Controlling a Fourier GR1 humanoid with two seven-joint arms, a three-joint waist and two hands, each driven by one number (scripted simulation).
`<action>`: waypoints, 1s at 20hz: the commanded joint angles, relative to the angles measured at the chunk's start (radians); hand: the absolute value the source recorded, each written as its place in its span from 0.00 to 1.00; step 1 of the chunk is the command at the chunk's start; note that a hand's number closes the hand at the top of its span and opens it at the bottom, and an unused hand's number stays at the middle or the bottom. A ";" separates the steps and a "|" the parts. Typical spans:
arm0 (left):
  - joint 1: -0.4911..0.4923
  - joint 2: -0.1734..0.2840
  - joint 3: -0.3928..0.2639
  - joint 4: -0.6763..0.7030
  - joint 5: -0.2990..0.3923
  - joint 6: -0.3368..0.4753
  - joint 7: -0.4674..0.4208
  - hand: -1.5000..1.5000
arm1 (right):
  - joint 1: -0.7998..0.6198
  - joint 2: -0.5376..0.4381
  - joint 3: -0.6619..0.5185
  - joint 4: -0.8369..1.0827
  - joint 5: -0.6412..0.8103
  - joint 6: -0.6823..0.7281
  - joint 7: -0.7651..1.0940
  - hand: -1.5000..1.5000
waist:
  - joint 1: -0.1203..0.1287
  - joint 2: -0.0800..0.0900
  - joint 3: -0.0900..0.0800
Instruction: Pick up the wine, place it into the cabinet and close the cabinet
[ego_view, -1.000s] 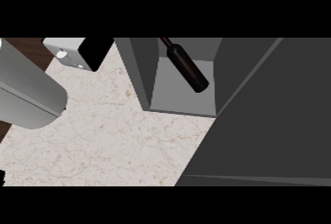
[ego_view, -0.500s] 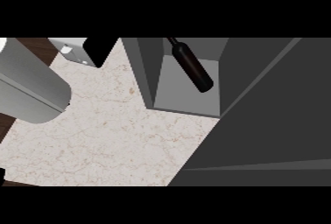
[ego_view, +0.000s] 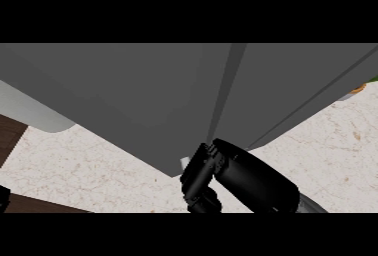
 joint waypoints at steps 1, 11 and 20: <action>-0.025 -0.003 -0.004 -0.005 -0.005 -0.007 0.004 1.00 | -0.190 0.029 -0.035 0.146 0.059 -0.102 0.002 1.00 | 0.027 0.005 0.000; -0.058 -0.015 -0.016 0.000 -0.001 -0.016 0.025 1.00 | -0.584 0.030 -0.163 0.551 0.108 -0.251 -0.006 1.00 | 0.067 0.023 0.003; -0.091 -0.018 -0.013 0.020 -0.010 -0.026 0.030 1.00 | -0.741 0.030 -0.278 0.823 -0.010 -0.281 -0.062 1.00 | 0.058 0.041 0.008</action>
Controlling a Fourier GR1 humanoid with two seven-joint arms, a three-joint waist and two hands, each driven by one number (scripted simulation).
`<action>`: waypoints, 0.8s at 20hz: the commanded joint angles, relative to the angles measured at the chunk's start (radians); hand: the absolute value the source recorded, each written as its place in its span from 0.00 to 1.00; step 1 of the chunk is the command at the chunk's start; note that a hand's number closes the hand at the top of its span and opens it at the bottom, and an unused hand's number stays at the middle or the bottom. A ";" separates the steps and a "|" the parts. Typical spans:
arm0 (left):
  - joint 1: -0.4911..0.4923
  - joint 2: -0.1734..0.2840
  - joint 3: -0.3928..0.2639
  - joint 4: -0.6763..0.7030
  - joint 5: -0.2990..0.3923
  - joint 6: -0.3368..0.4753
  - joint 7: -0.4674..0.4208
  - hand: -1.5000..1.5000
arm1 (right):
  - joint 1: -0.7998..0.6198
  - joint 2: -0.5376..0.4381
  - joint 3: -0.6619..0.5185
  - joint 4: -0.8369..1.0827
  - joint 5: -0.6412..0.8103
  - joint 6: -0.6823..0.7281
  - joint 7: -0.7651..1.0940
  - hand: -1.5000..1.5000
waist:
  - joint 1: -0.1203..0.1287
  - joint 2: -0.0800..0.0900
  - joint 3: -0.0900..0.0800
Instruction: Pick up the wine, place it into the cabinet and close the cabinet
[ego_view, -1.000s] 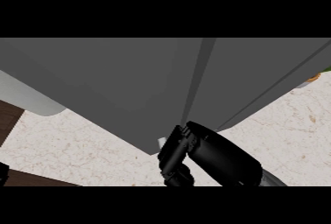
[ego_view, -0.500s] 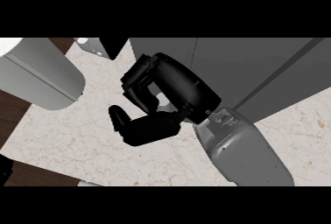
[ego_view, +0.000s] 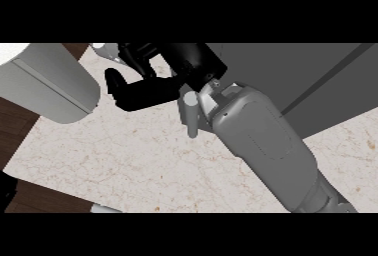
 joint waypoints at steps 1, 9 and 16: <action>-0.005 -0.009 -0.002 0.011 0.003 0.000 0.004 1.00 | -0.090 -0.001 -0.119 0.174 -0.053 -0.042 -0.046 1.00 | -0.012 0.019 0.003; -0.009 -0.024 0.004 0.022 0.015 0.016 0.010 1.00 | -0.051 -0.065 -0.127 0.245 -0.115 -0.076 -0.045 1.00 | -0.052 0.029 0.004; 0.000 -0.032 0.005 0.035 0.011 0.016 0.002 1.00 | -0.018 -0.110 -0.108 0.284 -0.141 -0.036 -0.092 1.00 | -0.079 0.032 0.004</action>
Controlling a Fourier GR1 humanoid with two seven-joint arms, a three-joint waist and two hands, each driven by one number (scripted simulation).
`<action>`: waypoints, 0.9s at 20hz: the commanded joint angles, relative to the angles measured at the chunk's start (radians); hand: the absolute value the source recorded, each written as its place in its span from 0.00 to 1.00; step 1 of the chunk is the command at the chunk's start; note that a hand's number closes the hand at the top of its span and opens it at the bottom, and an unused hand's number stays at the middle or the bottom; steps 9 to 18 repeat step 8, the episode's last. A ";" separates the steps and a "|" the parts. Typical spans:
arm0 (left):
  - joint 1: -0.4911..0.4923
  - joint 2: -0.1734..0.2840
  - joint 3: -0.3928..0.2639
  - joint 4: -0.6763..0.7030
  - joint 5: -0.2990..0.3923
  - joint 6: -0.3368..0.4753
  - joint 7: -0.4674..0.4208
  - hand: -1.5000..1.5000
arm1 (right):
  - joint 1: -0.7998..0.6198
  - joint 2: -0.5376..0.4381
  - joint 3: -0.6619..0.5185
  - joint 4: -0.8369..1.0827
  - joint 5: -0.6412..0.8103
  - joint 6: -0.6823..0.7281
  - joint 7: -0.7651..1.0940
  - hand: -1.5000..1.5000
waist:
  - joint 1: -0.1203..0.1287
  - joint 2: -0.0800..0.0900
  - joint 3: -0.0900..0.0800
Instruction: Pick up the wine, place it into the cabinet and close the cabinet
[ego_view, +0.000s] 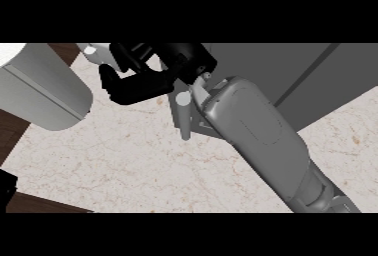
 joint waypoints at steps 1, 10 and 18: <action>0.005 -0.019 -0.013 0.007 -0.003 0.005 -0.003 1.00 | 0.034 -0.113 -0.117 0.168 0.011 -0.023 -0.042 1.00 | -0.048 0.068 0.025; 0.012 -0.007 0.000 0.009 -0.008 0.011 -0.002 1.00 | 0.048 -0.126 -0.116 0.203 -0.005 0.024 -0.123 1.00 | -0.062 0.066 0.027; 0.012 -0.007 0.000 0.009 -0.008 0.011 -0.002 1.00 | 0.048 -0.126 -0.116 0.203 -0.005 0.024 -0.123 1.00 | -0.062 0.066 0.027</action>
